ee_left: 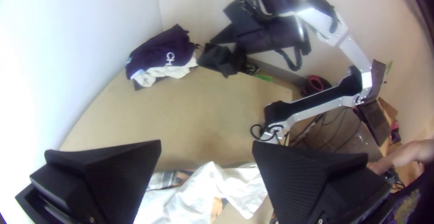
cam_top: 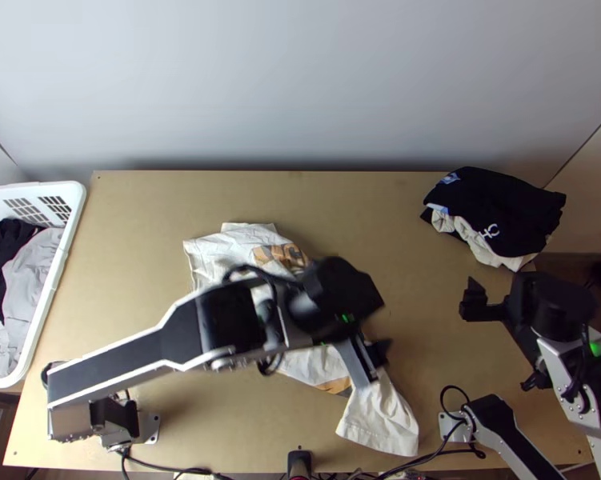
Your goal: Fold the t-shirt
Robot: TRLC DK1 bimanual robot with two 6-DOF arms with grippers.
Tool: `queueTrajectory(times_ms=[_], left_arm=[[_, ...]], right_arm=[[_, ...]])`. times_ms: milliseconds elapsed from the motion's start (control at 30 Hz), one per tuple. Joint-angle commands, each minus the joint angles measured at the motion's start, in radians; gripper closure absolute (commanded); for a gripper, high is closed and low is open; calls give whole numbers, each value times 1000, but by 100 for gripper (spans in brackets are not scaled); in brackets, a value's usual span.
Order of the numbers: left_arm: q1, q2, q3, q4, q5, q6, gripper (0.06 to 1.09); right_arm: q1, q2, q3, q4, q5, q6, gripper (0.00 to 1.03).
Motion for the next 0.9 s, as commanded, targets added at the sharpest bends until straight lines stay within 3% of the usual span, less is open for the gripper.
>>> queueTrajectory(times_ms=[0,100,200,567,867], left_arm=[[196,-48,-14,-77,-28,27,10],[302,-79,-66,-79,-28,28,10],[396,-121,-138,-79,-25,27,10],[650,-364,-473,-65,-25,10,10],[770,-590,-723,-65,-23,19,10]], right_arm=[[97,60,12,22,-31,-16,4],[139,90,13,22,-140,-99,4],[165,129,19,30,-265,-124,4],[307,501,167,119,-334,-160,7],[396,919,455,129,-499,-165,7]])
